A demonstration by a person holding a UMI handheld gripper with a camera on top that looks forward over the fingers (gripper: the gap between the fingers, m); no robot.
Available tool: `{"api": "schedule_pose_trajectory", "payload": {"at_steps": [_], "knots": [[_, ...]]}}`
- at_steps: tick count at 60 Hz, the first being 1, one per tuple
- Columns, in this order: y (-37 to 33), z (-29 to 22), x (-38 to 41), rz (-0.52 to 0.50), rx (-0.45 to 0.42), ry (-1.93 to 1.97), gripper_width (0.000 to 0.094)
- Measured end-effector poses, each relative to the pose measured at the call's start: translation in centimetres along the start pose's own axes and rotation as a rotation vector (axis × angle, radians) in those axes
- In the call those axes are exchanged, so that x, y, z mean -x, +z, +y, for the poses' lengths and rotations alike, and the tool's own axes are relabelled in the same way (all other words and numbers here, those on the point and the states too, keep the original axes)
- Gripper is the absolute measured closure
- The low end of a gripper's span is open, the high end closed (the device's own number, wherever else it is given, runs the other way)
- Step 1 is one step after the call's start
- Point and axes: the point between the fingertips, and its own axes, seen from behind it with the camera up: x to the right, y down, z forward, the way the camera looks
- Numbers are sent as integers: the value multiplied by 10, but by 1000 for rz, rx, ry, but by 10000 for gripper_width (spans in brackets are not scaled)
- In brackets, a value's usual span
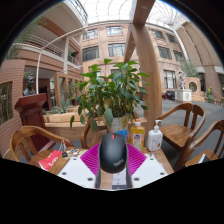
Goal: Arrange mouse
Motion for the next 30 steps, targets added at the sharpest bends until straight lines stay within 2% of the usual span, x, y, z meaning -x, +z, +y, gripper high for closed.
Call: {"api": "schedule_pose_trajectory", "payload": {"at_steps": [4, 5, 10, 16, 24, 26, 30], "knots": [[27, 46, -42, 53, 81, -12, 593], [32, 71, -54, 61, 102, -14, 593], [60, 120, -88, 108, 240, -30, 592], [72, 186, -116, 146, 360, -59, 585], [80, 235, -127, 140, 448, -54, 513], [83, 231, -127, 134, 421, -44, 490], [79, 230, -128, 147, 435, -46, 435]]}}
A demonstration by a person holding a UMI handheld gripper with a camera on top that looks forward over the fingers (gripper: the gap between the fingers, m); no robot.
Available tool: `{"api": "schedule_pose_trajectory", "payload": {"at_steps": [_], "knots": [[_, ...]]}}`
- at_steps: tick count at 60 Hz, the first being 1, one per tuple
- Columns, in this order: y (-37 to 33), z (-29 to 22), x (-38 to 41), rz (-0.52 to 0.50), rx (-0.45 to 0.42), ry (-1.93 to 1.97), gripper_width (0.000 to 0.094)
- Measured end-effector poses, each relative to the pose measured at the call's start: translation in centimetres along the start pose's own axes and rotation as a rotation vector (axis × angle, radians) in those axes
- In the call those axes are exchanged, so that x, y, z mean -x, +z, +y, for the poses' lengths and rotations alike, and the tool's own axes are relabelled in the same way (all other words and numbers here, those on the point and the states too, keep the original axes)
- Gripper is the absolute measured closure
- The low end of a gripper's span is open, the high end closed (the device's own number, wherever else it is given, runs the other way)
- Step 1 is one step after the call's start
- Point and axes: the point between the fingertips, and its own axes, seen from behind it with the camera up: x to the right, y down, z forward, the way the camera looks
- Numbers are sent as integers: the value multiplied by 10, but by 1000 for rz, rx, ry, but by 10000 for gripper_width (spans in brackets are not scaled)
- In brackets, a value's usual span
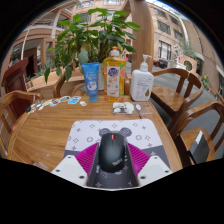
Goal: Arrange mouse
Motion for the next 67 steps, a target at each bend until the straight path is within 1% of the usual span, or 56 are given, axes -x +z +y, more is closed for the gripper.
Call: {"api": "schedule_pose_trajectory", "payload": {"at_steps": [2, 7, 8, 11, 18, 30, 40, 55, 59, 67], "knots": [[-4, -1, -3, 15, -2, 2, 354], [-22, -9, -1, 22, -26, 5, 105], [-27, -10, 0, 22, -29, 8, 67], [-43, -15, 2, 22, -40, 11, 103], [-90, -27, 10, 27, -65, 9, 74], [-178, -26, 23, 41, -119, -11, 81], [-235, -18, 35, 33, -139, -6, 82], [-288, -1, 50, 15, -148, -23, 82], [-295, 3, 52, 6, -147, -13, 81], [-301, 6, 47, 21, -146, -17, 83]]}}
